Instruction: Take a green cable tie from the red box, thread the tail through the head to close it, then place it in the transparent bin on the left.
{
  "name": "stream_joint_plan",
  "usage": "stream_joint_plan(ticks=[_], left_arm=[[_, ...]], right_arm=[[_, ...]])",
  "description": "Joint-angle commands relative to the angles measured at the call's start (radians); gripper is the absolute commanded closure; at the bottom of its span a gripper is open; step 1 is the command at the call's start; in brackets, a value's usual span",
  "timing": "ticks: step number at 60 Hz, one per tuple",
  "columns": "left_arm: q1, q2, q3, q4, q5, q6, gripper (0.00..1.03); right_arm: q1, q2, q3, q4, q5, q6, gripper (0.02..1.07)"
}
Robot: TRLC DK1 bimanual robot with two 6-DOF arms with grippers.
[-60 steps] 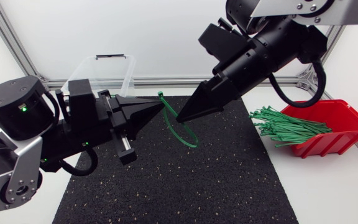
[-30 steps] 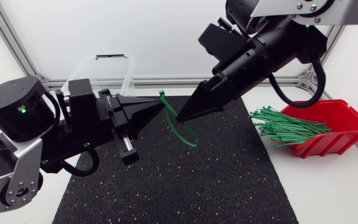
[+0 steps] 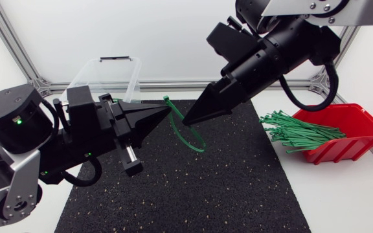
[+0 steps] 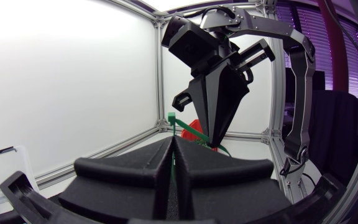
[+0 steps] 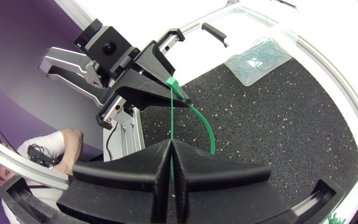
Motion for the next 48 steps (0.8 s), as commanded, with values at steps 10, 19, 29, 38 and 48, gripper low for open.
stream_joint_plan(ticks=[10,19,29,38,48], left_arm=[[-0.016,-0.016,-0.031,0.026,-0.011,0.029,1.0],[-0.03,-0.015,-0.045,0.04,-0.032,0.049,1.0],[-0.055,-0.013,-0.054,0.051,-0.066,0.083,1.0],[-0.07,-0.002,-0.062,0.065,-0.092,0.116,1.0],[-0.082,0.018,-0.069,0.086,-0.123,0.15,1.0]], right_arm=[[0.006,-0.021,-0.029,0.001,0.006,0.002,1.02],[0.006,-0.022,-0.03,0.004,0.006,0.002,1.02],[0.006,-0.022,-0.033,0.006,0.004,0.002,1.02],[0.006,-0.022,-0.039,0.009,0.002,0.002,1.02],[0.006,-0.035,-0.039,0.009,-0.004,0.002,1.02]])
